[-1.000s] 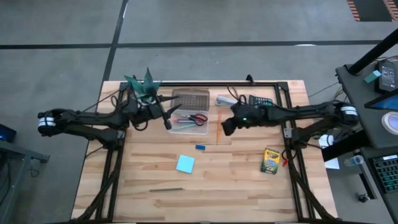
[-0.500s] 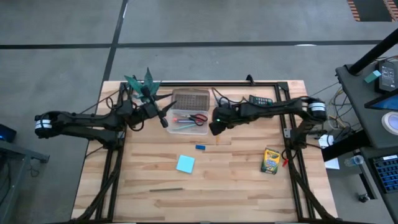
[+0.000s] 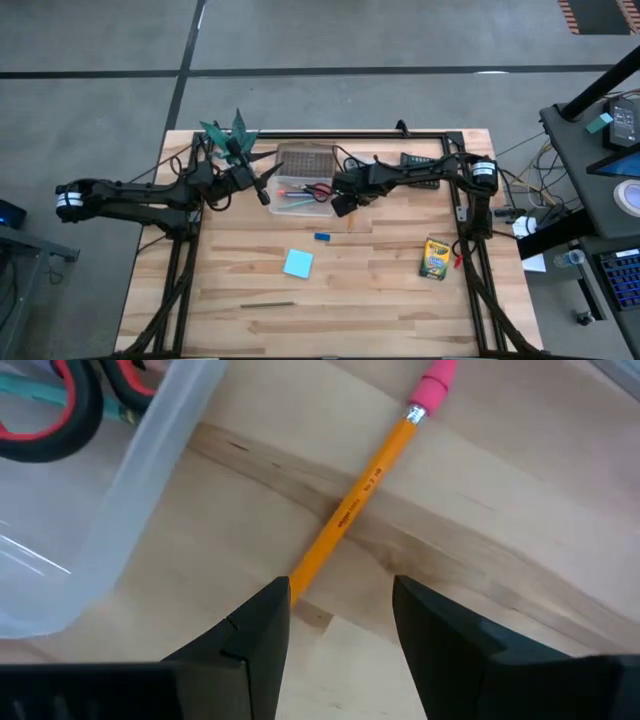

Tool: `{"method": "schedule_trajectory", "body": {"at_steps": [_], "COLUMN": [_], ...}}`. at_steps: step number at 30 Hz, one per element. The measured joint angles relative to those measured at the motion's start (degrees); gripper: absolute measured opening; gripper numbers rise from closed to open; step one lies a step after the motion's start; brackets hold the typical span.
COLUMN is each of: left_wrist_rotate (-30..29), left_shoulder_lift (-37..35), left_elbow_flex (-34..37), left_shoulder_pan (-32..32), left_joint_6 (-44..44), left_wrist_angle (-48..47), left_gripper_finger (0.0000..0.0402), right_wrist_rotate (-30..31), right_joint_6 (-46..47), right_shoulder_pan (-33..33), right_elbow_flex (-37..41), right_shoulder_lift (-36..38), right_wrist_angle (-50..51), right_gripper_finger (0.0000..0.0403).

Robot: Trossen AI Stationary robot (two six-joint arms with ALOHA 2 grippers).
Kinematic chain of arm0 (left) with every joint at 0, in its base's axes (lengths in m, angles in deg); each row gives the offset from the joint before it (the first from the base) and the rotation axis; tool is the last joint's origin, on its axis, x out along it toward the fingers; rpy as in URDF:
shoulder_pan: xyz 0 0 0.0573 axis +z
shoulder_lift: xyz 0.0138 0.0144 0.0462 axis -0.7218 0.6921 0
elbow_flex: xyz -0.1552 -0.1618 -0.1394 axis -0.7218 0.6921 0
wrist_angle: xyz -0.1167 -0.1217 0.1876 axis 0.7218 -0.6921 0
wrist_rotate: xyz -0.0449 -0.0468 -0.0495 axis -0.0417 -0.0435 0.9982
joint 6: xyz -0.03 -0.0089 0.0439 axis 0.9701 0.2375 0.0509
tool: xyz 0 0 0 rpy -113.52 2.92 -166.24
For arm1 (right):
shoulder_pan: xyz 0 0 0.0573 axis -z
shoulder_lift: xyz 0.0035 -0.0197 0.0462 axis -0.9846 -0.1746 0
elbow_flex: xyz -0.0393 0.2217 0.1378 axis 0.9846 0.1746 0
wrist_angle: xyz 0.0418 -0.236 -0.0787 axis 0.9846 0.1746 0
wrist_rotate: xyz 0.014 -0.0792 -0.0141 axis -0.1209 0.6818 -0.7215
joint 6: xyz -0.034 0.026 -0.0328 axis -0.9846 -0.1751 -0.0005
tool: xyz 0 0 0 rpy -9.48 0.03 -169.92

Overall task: Pack school essentials
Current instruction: Put the orange pencil into the supply box

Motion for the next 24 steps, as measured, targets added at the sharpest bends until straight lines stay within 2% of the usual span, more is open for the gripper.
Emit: {"method": "schedule_trajectory", "body": {"at_steps": [19, 24], "left_wrist_rotate": [0.04, 0.04], "left_shoulder_lift": [0.00, 0.00], "left_elbow_flex": [0.00, 0.01], "left_shoulder_pan": [0.00, 0.00], "left_joint_6": [-0.15, -0.15], "left_wrist_angle": [0.04, 0.07], "left_gripper_finger": [0.0132, 0.0132], "right_wrist_rotate": [0.55, 0.52], "right_joint_6": [0.44, -0.10], "right_shoulder_pan": [-0.02, -0.04], "right_elbow_flex": [0.11, 0.07], "right_shoulder_lift": [-4.33, -4.54], "right_wrist_angle": [-4.15, -4.12], "right_gripper_finger": [0.0165, 0.0123]}}
